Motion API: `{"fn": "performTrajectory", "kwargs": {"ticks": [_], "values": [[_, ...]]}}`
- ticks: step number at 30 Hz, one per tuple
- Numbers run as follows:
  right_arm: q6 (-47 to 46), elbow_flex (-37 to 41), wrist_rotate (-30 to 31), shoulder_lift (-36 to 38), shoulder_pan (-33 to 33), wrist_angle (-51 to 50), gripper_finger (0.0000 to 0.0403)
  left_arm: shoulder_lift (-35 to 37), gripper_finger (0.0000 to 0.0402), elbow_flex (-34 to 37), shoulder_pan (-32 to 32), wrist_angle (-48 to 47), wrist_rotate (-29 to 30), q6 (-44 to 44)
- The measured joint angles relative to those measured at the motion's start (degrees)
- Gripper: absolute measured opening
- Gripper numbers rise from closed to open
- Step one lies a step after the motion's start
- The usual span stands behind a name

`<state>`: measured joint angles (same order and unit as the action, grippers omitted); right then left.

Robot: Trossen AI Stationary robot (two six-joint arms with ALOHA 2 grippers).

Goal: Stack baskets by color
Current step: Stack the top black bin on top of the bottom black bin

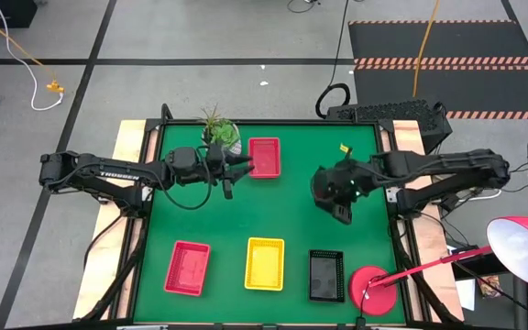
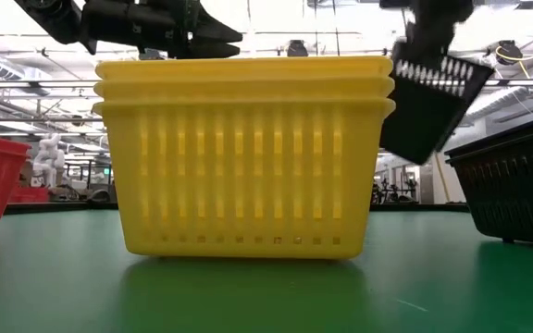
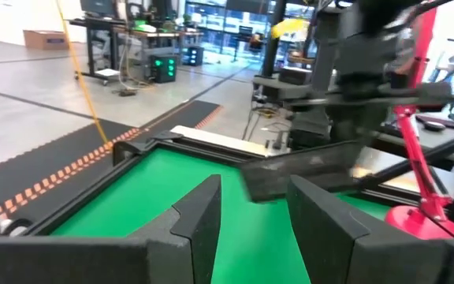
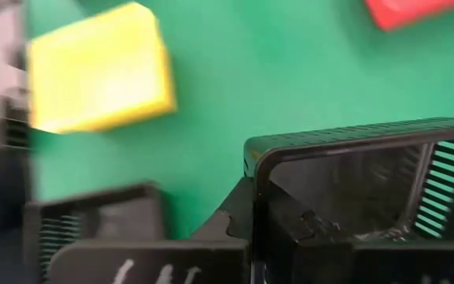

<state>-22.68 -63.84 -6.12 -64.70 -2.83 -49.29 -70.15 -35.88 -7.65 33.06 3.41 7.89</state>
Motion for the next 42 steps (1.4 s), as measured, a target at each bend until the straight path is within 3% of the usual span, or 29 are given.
{"fn": "performTrajectory", "kwargs": {"ticks": [6, 15, 22, 42], "values": [[-6.9, -4.8, 2.1, -2.9, -11.4, 2.3, 0.0001, 0.0, 0.0147, 0.0, 0.0, 0.0, 0.2, 0.1], [-9.5, -14.2, 5.6, -14.4, -23.1, -0.9, 0.0000, 0.0, 0.0147, 0.0, 0.4, 0.1, -0.8, 0.2], [-12.2, -19.6, 6.3, -19.0, -27.2, -6.0, 0.0000, 0.0, 0.0147, 0.0, 2.1, 0.1, -0.9, -0.4], [-29.4, -19.8, 7.5, -22.6, -37.5, -5.9, 0.0000, 0.0, 0.0147, 0.0, 3.4, 1.5, -0.8, 0.9]]}}
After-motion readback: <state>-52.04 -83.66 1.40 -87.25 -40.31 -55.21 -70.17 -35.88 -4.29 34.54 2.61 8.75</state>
